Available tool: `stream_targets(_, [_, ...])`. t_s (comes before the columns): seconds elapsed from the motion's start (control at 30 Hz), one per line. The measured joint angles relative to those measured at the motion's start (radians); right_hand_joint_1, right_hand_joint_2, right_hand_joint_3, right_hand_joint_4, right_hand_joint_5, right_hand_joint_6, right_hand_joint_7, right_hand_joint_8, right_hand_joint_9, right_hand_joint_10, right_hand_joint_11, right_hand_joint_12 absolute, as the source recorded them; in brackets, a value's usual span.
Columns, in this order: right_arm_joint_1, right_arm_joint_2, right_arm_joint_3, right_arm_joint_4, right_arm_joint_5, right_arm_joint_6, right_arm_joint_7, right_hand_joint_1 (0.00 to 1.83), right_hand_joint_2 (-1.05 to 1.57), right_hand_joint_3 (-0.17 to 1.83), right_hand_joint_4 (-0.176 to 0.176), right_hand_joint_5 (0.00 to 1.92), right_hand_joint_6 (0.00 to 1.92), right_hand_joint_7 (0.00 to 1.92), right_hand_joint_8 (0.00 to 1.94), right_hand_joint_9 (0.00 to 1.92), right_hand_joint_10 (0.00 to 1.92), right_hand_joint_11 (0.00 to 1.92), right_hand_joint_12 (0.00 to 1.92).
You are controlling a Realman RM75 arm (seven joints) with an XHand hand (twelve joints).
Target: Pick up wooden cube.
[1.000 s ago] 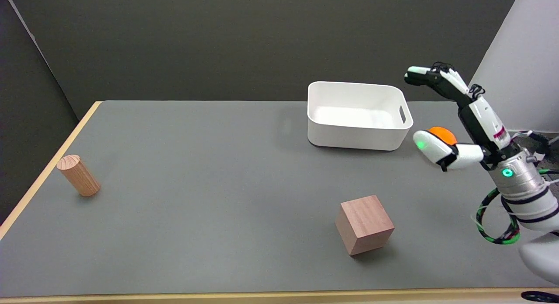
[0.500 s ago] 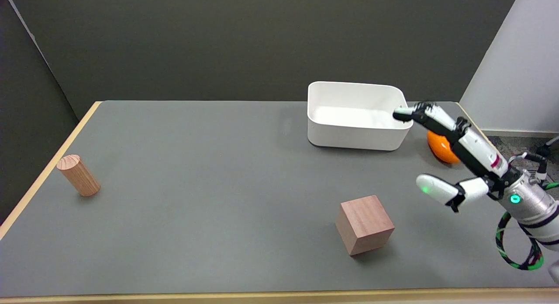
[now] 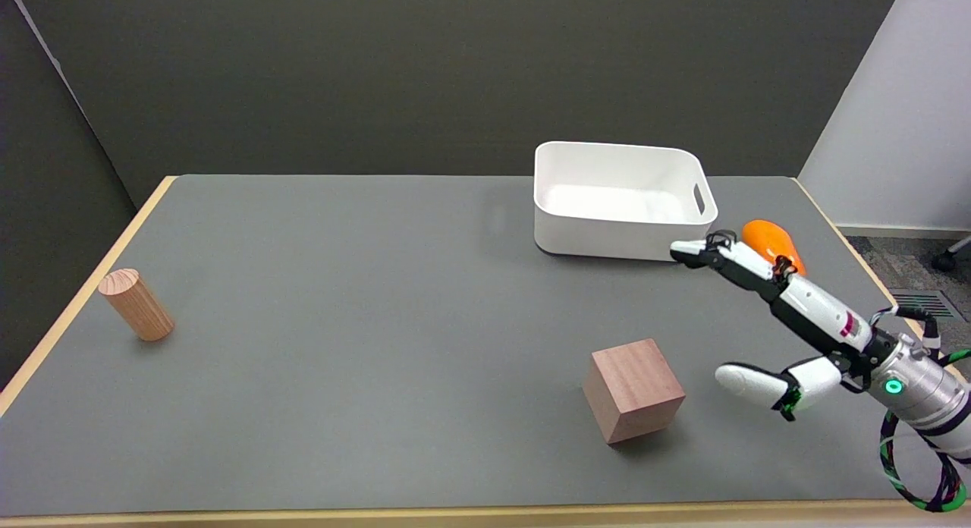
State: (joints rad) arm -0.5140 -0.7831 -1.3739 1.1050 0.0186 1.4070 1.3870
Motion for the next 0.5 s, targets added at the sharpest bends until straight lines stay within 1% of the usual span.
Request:
stream_targets(0.07, [-0.004, -0.003, -0.002, -0.004, -0.009, -0.001, 0.002, 0.59, 0.56, 0.83, -0.038, 0.14, 0.34, 0.15, 0.30, 0.00, 0.67, 0.00, 1.03])
stream_targets(0.13, [-0.007, -0.006, -0.003, -0.006, -0.017, -0.007, 0.002, 0.58, 0.52, 0.91, -0.039, 0.09, 0.42, 0.07, 0.32, 0.00, 0.55, 0.00, 1.00])
stream_targets(0.27, [-0.008, -0.017, -0.006, -0.007, -0.039, -0.028, -0.011, 0.59, 0.52, 0.90, -0.041, 0.08, 0.42, 0.04, 0.23, 0.00, 0.44, 0.00, 0.96])
stream_targets(0.5, [0.004, -0.038, -0.013, 0.006, -0.079, -0.074, -0.054, 0.59, 0.51, 0.90, -0.044, 0.07, 0.42, 0.04, 0.21, 0.00, 0.41, 0.00, 0.95])
